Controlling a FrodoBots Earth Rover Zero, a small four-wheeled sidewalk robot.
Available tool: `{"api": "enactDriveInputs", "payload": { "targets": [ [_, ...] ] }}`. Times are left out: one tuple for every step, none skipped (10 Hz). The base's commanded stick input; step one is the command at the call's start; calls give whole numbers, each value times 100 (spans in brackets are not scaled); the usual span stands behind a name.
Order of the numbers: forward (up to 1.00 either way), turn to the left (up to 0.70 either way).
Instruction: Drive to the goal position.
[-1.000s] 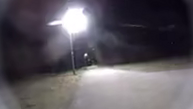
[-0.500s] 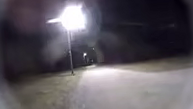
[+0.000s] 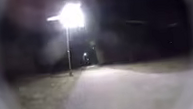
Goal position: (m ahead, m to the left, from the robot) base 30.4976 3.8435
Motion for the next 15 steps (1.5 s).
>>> {"api": "enactDriveInputs", "payload": {
  "targets": [
    [100, 0],
    [100, 0],
    [100, 0],
    [100, 0],
    [100, 0],
    [100, 0],
    [100, 0],
    [100, 20],
    [100, 0],
    [100, 0],
    [100, 0],
    [100, 0],
    [100, 0],
    [100, 0],
    [100, 0]
  ]
}}
